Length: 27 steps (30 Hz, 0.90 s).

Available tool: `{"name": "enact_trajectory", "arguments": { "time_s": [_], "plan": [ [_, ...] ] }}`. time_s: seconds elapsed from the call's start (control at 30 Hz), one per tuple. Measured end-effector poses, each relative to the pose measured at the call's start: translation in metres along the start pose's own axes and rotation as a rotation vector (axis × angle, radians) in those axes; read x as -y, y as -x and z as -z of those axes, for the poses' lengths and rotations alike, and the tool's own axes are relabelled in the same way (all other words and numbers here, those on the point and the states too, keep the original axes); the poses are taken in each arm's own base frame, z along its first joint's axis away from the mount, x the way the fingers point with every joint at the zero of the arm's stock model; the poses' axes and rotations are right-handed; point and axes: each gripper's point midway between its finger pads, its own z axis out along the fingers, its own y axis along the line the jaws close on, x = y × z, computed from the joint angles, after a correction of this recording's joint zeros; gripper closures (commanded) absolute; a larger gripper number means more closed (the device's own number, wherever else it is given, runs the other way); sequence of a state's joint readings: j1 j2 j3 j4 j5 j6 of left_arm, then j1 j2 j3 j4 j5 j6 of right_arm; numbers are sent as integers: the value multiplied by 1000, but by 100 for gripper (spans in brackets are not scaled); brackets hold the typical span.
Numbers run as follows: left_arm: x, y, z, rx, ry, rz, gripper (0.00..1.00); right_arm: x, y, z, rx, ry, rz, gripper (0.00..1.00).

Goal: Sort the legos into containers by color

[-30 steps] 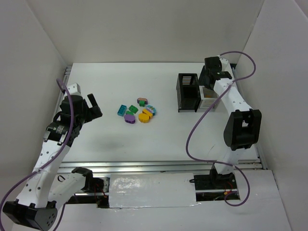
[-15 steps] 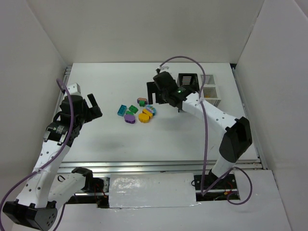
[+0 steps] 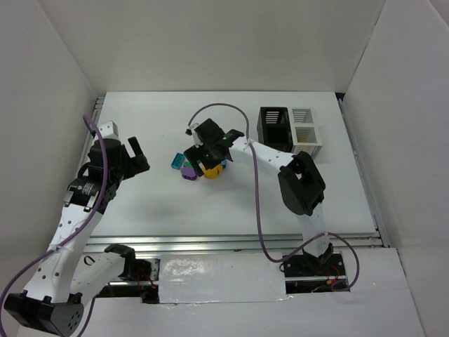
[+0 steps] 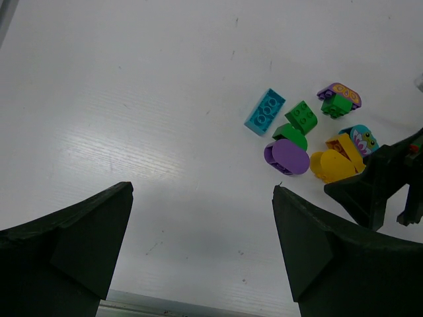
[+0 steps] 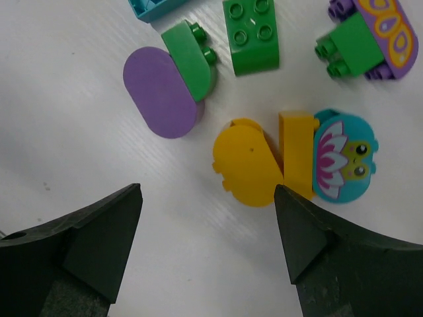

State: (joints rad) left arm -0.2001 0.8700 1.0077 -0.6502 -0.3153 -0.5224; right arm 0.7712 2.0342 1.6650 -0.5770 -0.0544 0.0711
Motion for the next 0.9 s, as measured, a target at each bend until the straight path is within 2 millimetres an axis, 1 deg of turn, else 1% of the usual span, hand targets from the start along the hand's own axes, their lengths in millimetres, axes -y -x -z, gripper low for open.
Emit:
{"name": "enact_trajectory", "arguments": {
  "time_s": [0.13,0.27,0.4,0.47,0.6,0.67,0.83,0.9],
  "plan": [
    [1,0,0,-2,-4,0,1,1,7,-14,-19,22,99,12],
    [1,0,0,-3,-7,-1,0,2,10,-25,-34,35,144,14],
    [1,-1,0,-3,-7,-1,0,1,-1,-35,-75,54,163,16],
    [1,-1,0,-3,-8,-1,1,0,-7,-38,-96,63,164,20],
    [2,-1,0,-4,-10,-4,0,0,-15,-42,-126,75,165,23],
    [2,-1,0,-5,-10,-4,1,-1,-18,-42,-135,81,163,23],
    [2,-1,0,-6,-14,-4,0,-1,-20,-43,-141,83,157,32],
    [3,-1,0,-7,-16,-4,0,-1,-22,-43,-147,79,149,33]
  ]
}}
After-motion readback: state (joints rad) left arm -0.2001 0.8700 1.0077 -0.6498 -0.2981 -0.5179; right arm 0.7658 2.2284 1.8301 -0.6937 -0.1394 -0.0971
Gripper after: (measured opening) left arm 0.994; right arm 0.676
